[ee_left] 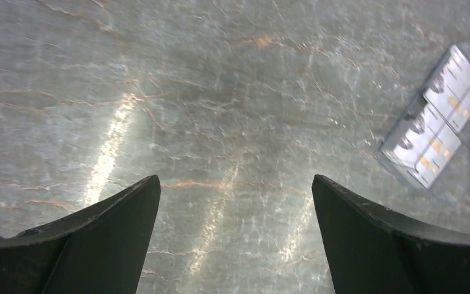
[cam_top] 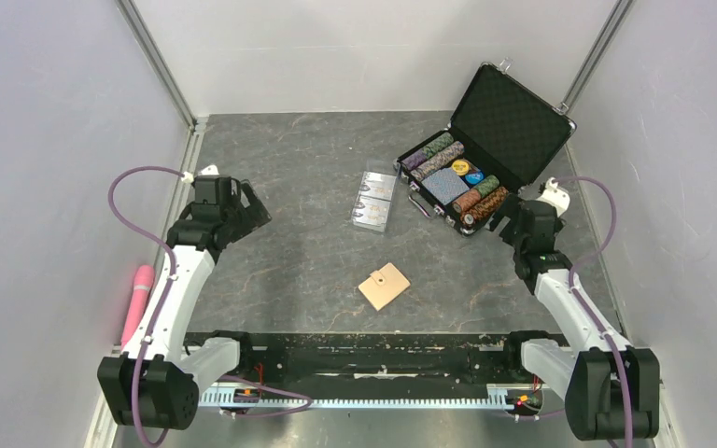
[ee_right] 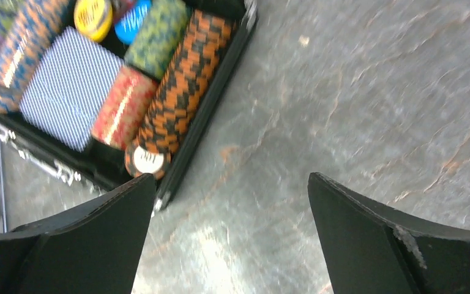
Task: Put the credit cards into the card holder
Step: Pick up the card holder from the center of the board.
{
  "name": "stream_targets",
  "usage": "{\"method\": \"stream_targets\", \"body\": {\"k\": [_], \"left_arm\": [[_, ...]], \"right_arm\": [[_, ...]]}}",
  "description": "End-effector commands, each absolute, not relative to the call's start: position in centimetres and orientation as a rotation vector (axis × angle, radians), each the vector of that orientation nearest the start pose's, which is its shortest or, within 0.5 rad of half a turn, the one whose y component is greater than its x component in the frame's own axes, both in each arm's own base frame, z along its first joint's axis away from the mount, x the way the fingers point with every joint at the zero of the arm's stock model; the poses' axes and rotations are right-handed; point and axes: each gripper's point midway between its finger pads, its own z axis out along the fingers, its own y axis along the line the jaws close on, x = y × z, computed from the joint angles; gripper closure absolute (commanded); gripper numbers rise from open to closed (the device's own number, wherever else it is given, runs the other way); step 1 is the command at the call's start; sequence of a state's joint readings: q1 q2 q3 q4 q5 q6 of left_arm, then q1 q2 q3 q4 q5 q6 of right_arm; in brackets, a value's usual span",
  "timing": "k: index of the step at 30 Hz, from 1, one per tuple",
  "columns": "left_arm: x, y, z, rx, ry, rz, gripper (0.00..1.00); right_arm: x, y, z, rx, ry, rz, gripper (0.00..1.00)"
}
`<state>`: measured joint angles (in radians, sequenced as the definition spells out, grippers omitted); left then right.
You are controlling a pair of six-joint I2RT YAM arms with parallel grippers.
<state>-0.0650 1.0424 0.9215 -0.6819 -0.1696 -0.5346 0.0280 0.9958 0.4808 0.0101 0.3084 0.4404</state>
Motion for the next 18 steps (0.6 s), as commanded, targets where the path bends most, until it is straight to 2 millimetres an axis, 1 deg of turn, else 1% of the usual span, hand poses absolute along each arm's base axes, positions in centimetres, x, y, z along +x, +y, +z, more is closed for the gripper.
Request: {"method": "stream_targets", "body": {"k": [1,4,7,8,10,13,17,18], "left_arm": [[27.7,-4.3,16.9,-0.593,2.322,-0.32,0.0],[27.4,-6.9,16.6,-0.526,2.346,-0.495,0.0],[26.9,-10.8,16.3,-0.424,2.346,-0.777,0.0],[26.9,-11.8,16.2,-0.403,2.338,-0.844,0.0],[26.5,-13.4,15.2,-0.376,2.373,-0.873,0.0],[25.6,-16.8,13.4,-0.272,2.463,-0.885,0.0],[24.6,-21.8,10.9,-0.134,2.579,-0.892,0.0],[24.6,-22.9,10.4,-0.105,2.602,-0.887,0.0]], "right_arm": [[30.4,0.5,10.3,0.547,2.18,0.129,0.02],[29.5,3.2,9.1,0.476,2.275,0.28,0.02],[27.8,6.0,7.4,0.411,2.357,0.441,0.02],[27.1,7.1,7.0,0.377,2.385,0.489,0.02],[25.7,8.7,6.2,0.317,2.438,0.554,0.02],[23.6,11.1,5.7,0.246,2.501,0.678,0.02],[21.5,13.6,5.7,0.249,2.537,0.856,0.02],[20.9,14.2,5.6,0.255,2.542,0.895,0.02]]}}
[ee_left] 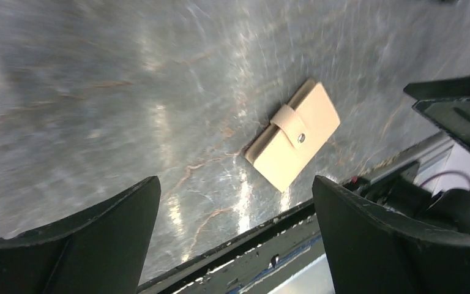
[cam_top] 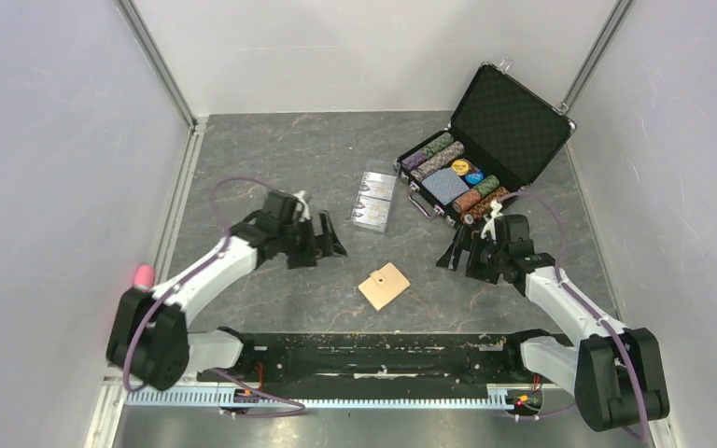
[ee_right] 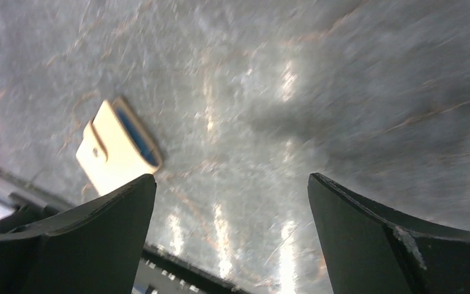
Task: Put the credit cards into the card holder
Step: Pick up the card holder from the center of the board.
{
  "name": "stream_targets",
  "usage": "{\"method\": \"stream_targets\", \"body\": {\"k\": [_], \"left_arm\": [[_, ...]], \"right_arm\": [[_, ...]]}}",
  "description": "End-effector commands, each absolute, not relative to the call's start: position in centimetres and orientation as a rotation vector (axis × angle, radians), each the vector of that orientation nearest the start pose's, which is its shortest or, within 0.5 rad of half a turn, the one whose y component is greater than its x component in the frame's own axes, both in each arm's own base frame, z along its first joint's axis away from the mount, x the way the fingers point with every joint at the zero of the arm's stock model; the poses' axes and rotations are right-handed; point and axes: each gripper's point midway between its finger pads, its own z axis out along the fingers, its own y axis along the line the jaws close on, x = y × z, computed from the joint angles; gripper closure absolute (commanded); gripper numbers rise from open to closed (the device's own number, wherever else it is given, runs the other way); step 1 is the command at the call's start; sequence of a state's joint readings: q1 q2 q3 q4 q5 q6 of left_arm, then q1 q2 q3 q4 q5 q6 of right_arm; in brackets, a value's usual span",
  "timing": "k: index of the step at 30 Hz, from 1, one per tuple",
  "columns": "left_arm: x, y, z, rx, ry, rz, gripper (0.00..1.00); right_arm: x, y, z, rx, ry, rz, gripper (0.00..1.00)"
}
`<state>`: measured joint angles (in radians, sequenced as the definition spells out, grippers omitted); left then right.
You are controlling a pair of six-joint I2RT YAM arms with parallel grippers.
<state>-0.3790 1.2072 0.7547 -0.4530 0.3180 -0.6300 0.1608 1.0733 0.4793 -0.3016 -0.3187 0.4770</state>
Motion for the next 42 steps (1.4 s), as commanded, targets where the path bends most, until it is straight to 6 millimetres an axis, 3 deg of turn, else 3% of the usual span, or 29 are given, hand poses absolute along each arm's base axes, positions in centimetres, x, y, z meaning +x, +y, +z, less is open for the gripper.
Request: {"method": "stream_targets", "body": {"k": [1,8,11,17,20,25,28,34,36,37,39,42], "left_arm": [[24.5,-23.9,10.0,-0.069,2.622,-0.887,0.0],[24.5,-27.3,6.2,0.079,2.753,-0.881,0.06],[23.6,-28.0,4.6,0.115,2.811,-0.912,0.14],[21.2,-29.3,4.2,0.121,2.823,-1.034,0.23],[19.5,-30.4,4.3,0.098,2.817,-1.118,0.29],[17.2,-31.8,4.5,0.09,2.82,-1.146,0.42],[16.6,-31.8,4.7,0.048,2.795,-1.125,0.47],[17.3,-31.0,4.1,-0.088,2.751,-1.084,0.6],[17.5,-31.1,4.0,-0.101,2.75,-1.081,0.6],[17.4,-30.7,3.7,-0.114,2.767,-1.05,0.55],[17.6,-29.8,3.4,-0.143,2.793,-0.963,0.35],[18.0,-28.4,3.0,-0.192,2.816,-0.862,0.25]], "right_arm": [[20.4,14.7,5.5,0.267,2.546,0.935,0.03],[18.3,19.2,5.2,0.404,2.473,1.226,0.13],[17.6,20.7,5.0,0.411,2.516,1.272,0.17],[16.1,23.5,4.5,0.413,2.582,1.363,0.24],[17.0,24.3,4.6,0.401,2.567,1.371,0.29],[20.8,25.9,5.9,0.264,2.536,1.345,0.39],[22.4,26.3,6.2,0.206,2.536,1.296,0.4],[21.6,26.6,4.6,0.148,2.609,1.313,0.53],[21.2,26.2,3.8,0.11,2.661,1.272,0.53],[21.1,25.8,3.3,0.099,2.695,1.232,0.53],[21.3,25.1,2.7,0.042,2.727,1.147,0.52],[21.2,24.3,2.2,-0.046,2.765,1.058,0.5]]}}
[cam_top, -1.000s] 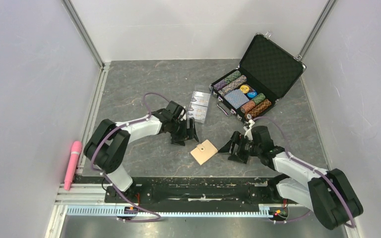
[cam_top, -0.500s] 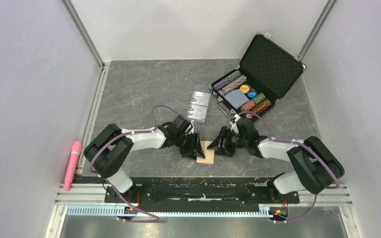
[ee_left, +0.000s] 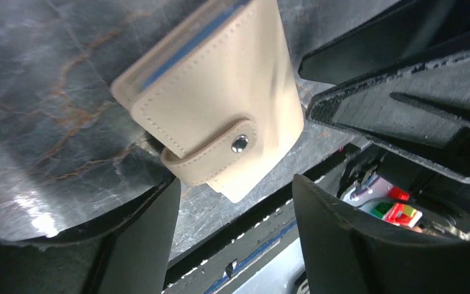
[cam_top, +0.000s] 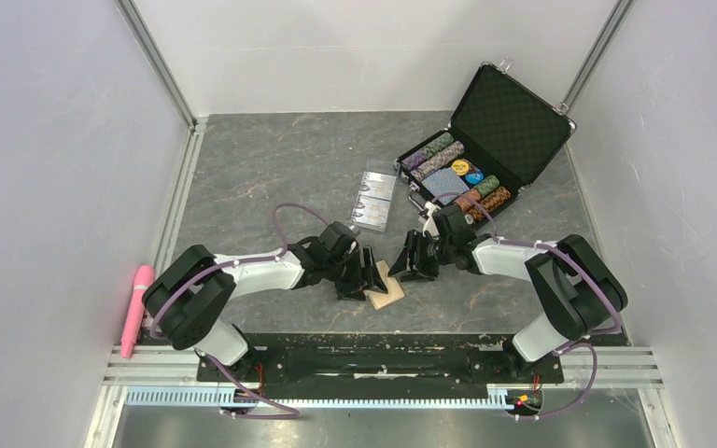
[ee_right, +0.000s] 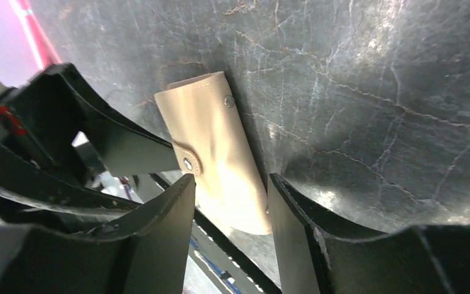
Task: Put the credit cards into the card holder
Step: Pick up the card holder from the center of the board.
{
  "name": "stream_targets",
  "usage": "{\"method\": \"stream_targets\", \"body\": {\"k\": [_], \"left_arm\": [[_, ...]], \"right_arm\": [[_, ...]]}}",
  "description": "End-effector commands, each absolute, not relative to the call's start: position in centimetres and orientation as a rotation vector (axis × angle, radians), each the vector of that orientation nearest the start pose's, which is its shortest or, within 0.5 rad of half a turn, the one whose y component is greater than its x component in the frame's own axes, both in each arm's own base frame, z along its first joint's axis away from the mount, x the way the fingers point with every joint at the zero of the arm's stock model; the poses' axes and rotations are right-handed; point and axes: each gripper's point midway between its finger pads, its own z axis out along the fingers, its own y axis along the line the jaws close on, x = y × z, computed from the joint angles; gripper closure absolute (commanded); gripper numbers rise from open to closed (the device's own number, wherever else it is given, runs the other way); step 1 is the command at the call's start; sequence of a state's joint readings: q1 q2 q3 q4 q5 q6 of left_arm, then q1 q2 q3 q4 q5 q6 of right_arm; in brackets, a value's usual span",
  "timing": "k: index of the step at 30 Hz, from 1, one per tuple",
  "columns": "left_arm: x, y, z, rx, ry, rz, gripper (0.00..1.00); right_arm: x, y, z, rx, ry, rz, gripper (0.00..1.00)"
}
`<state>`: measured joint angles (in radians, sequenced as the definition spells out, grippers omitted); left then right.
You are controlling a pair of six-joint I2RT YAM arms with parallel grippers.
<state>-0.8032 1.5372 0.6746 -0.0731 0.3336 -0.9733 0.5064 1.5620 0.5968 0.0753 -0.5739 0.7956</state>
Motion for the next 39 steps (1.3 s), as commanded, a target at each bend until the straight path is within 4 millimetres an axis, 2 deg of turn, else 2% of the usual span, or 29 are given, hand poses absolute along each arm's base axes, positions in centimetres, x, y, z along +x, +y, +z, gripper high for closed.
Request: {"method": "stream_targets", "body": {"k": [1,5,9,13,17,19,21,23,24,25,27,29,31,33,36,39], "left_arm": [[18.1,-28.1,2.7,-0.215,2.822,-0.849,0.25],[18.4,-27.1,1.2,-0.329,2.851,-0.844,0.33],[18.7,-27.0,0.2,-0.367,2.845,-0.903,0.45],[19.1,-28.7,0.4,-0.338,2.801,-1.061,0.56],[19.5,-30.4,1.2,-0.294,2.76,-1.202,0.62],[19.6,-30.6,1.5,-0.289,2.747,-1.221,0.62],[19.7,-30.4,1.7,-0.289,2.743,-1.204,0.62],[19.8,-30.0,1.9,-0.283,2.747,-1.159,0.57],[19.9,-29.6,2.0,-0.278,2.753,-1.127,0.56],[19.9,-29.3,2.2,-0.271,2.754,-1.096,0.54],[20.3,-29.1,3.0,-0.246,2.733,-1.071,0.46],[20.6,-29.3,4.1,-0.224,2.696,-1.091,0.29],[20.9,-29.6,5.3,-0.214,2.663,-1.122,0.18],[21.3,-30.0,6.7,-0.204,2.62,-1.159,0.13],[21.9,-30.3,9.0,-0.206,2.539,-1.231,0.08],[22.4,-30.6,11.9,-0.193,2.417,-1.356,0.08]], "right_arm": [[21.2,24.1,2.1,-0.083,2.76,1.049,0.49],[19.9,23.5,0.9,-0.166,2.794,1.042,0.47],[18.4,24.3,0.1,-0.173,2.767,1.194,0.45],[17.7,26.0,0.4,-0.147,2.7,1.42,0.44],[18.0,27.4,2.2,-0.105,2.584,1.599,0.46],[18.3,27.8,3.0,-0.105,2.54,1.639,0.53],[18.6,27.9,3.5,-0.121,2.522,1.631,0.69],[18.7,27.7,3.6,-0.143,2.538,1.589,0.85],[19.1,27.6,3.8,-0.17,2.533,1.55,0.88],[19.2,27.3,3.9,-0.194,2.541,1.512,0.89],[19.7,27.1,4.3,-0.226,2.54,1.443,0.89],[19.8,27.2,5.2,-0.244,2.51,1.458,0.88],[19.9,27.5,6.4,-0.264,2.467,1.486,0.91],[20.1,27.6,7.9,-0.286,2.415,1.501,1.0],[20.3,27.9,10.2,-0.303,2.347,1.531,1.0],[20.1,28.4,12.9,-0.328,2.262,1.604,1.0]]}}
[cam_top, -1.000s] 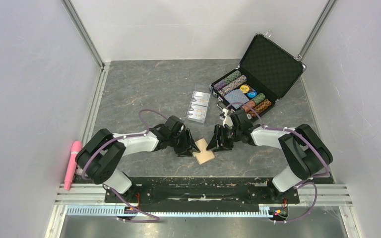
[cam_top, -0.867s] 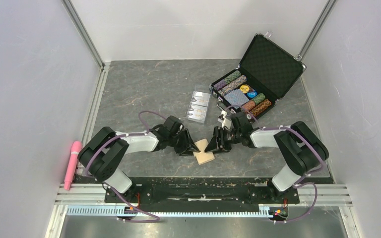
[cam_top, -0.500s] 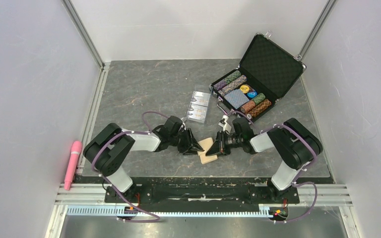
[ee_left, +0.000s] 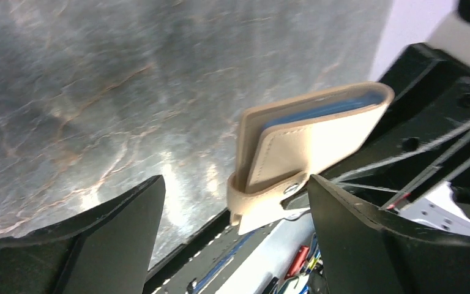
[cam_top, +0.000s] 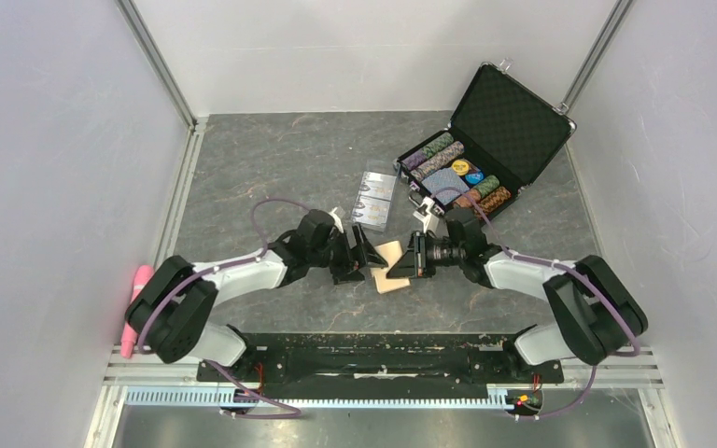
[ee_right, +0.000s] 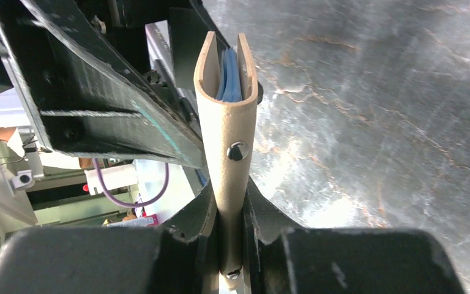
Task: Put the credit cards into the card holder
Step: Pick up the card holder from the center of the board.
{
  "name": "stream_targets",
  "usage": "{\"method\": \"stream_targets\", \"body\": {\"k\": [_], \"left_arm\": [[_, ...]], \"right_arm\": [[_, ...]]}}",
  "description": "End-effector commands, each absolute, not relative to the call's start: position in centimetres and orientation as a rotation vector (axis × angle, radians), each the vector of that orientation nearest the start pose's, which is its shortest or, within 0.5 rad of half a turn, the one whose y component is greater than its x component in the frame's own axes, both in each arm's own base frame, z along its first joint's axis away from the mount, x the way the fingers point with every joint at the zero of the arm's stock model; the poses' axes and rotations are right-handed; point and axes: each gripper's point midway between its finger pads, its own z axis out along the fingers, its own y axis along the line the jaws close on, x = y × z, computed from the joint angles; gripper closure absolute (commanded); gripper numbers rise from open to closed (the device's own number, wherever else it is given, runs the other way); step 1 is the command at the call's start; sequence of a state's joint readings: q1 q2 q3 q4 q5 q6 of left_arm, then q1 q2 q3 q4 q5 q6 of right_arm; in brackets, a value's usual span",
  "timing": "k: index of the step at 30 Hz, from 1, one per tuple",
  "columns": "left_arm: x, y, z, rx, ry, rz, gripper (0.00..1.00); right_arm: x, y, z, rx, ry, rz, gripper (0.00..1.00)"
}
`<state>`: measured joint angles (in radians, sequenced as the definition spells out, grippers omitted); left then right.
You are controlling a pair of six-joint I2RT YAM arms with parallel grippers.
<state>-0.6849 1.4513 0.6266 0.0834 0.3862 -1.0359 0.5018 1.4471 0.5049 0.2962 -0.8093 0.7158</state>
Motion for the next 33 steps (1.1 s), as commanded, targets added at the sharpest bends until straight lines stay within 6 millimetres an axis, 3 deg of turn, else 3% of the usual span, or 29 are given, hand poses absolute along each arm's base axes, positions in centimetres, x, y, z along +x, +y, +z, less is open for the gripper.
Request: {"method": "stream_targets", "body": {"k": [1,3,6,9,11,13,15,18,21,23,25,28,29,33], "left_arm": [[22.5,-30.8,12.9,-0.184,2.368,-1.401,0.08],[22.5,-31.2,14.9,-0.156,2.285,-1.487,0.1],[22.2,-31.8,17.1,-0.113,2.206,-1.595,0.2],[21.9,-32.2,18.7,-0.083,2.148,-1.681,0.5],[21.8,-32.1,19.2,-0.094,2.129,-1.694,0.74],[21.7,-31.6,19.6,-0.114,2.115,-1.682,0.9],[21.8,-31.0,19.7,-0.14,2.11,-1.649,0.97],[21.7,-30.0,20.1,-0.154,2.103,-1.6,0.98],[21.4,-29.8,20.4,-0.137,2.101,-1.589,0.97],[21.1,-29.8,20.4,-0.122,2.117,-1.596,0.88],[20.9,-30.0,20.4,-0.104,2.134,-1.595,0.79],[21.2,-29.9,20.3,-0.088,2.176,-1.536,0.25],[21.4,-29.5,19.6,-0.1,2.223,-1.476,0.15],[22.6,-27.1,19.2,-0.09,2.337,-1.15,0.07]], "right_arm": [[20.0,28.5,13.7,-0.335,2.238,1.629,1.0],[19.7,28.7,15.1,-0.347,2.199,1.683,1.0],[19.3,29.1,16.7,-0.369,2.16,1.757,1.0],[19.5,29.2,17.5,-0.368,2.146,1.778,0.94],[19.8,29.2,17.8,-0.37,2.144,1.76,0.85],[20.1,28.7,17.6,-0.353,2.16,1.726,0.75],[20.3,28.1,17.8,-0.332,2.152,1.712,0.7],[20.3,27.2,18.3,-0.331,2.128,1.718,0.69],[19.8,27.2,19.0,-0.379,2.099,1.744,0.78],[19.6,27.2,19.4,-0.397,2.082,1.766,0.99],[19.6,27.3,19.7,-0.406,2.074,1.771,1.0],[19.9,27.3,20.1,-0.404,2.065,1.756,1.0],[20.0,27.2,19.9,-0.395,2.08,1.737,1.0],[21.6,26.5,17.5,-0.303,2.211,1.551,1.0]]}}
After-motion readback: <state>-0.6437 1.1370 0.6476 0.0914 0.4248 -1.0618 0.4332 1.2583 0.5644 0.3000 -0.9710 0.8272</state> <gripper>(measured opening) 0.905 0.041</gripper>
